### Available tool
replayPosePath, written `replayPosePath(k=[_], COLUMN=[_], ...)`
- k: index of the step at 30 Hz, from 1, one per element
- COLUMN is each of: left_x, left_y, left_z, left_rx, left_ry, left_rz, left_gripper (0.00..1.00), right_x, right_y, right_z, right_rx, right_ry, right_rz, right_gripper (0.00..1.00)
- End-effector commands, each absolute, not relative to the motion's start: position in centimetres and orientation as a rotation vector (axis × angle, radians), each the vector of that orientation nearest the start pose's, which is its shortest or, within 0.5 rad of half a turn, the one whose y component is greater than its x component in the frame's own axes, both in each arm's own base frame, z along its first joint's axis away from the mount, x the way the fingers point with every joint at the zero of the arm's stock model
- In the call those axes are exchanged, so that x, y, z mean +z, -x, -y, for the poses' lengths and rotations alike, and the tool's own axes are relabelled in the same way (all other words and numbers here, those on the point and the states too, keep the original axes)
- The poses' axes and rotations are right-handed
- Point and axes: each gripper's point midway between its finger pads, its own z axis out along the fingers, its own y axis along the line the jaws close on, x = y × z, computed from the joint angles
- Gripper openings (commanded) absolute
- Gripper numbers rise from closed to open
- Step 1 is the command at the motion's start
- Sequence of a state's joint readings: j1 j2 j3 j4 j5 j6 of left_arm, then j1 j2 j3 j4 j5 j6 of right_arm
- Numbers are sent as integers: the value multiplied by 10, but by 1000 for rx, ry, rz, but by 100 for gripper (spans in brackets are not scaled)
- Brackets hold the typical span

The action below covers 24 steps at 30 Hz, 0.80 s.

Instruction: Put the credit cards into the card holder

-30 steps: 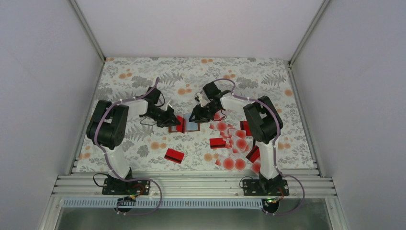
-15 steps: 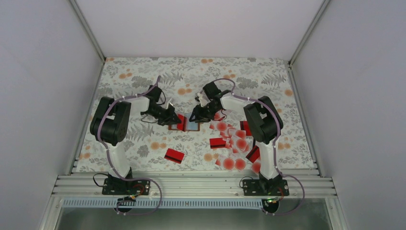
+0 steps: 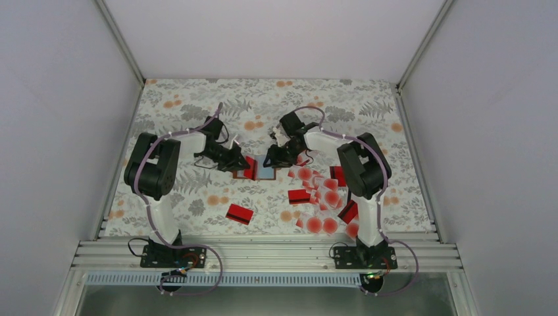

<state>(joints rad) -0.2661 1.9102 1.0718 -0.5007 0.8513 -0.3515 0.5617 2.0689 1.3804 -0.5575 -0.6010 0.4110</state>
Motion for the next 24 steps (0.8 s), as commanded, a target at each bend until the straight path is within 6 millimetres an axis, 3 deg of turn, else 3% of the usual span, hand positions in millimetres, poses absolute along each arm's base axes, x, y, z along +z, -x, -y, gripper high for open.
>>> replayPosePath(k=[1, 15, 24], left_x=[48, 59, 45], left_y=[-316, -324, -322], left_z=[224, 232, 232], left_rx=[-1383, -1419, -1395], left_ry=[-91, -153, -133], left_rz=[-2854, -2807, -2855], left_gripper=[2, 2, 3], right_x=[27, 43, 24], right_y=[-325, -323, -318], right_z=[-287, -290, -286], right_rx=[795, 843, 819], right_ry=[357, 373, 371], right_rz=[-2999, -2973, -3006], right_gripper=[40, 40, 40])
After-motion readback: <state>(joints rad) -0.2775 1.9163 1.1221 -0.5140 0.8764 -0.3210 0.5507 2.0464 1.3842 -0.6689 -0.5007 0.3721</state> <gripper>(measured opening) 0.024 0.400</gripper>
